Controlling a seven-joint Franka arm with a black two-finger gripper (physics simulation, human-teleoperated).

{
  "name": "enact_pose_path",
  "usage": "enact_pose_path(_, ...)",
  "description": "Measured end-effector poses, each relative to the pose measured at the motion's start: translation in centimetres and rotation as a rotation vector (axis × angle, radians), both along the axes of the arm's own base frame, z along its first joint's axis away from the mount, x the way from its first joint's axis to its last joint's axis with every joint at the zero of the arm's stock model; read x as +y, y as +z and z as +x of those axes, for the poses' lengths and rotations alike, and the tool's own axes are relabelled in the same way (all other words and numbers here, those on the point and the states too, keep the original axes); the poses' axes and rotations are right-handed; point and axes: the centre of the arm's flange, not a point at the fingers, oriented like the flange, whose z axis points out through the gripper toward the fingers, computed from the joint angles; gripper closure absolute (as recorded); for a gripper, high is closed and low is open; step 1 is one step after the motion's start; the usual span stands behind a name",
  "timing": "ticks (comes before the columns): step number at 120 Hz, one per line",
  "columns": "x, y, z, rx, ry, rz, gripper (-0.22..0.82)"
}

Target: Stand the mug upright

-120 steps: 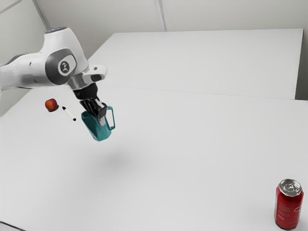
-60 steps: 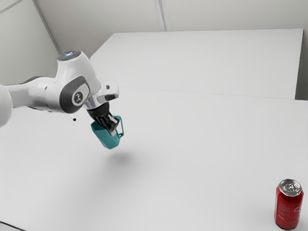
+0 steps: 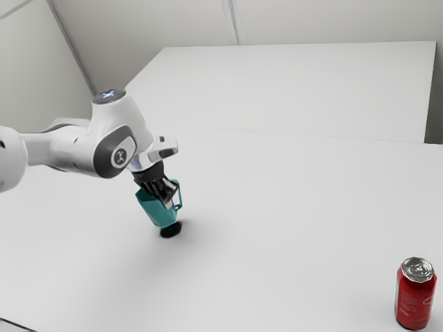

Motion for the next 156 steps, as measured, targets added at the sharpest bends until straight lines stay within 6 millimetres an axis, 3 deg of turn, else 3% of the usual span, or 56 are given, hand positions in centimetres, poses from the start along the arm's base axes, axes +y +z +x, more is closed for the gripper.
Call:
enact_pose_path(73, -0.6, -2.5, 0.3, 0.042, 0.052, -0.012, 0.78)
enact_pose_path(105, -0.7, -2.5, 0.3, 0.040, 0.065, -0.016, 0.51)
enact_pose_path(131, -1.0, -1.4, 0.3, 0.018, 0.065, -0.015, 0.23)
enact_pose_path(156, -1.9, 0.5, -0.1, -0.016, 0.053, -0.013, 0.10)
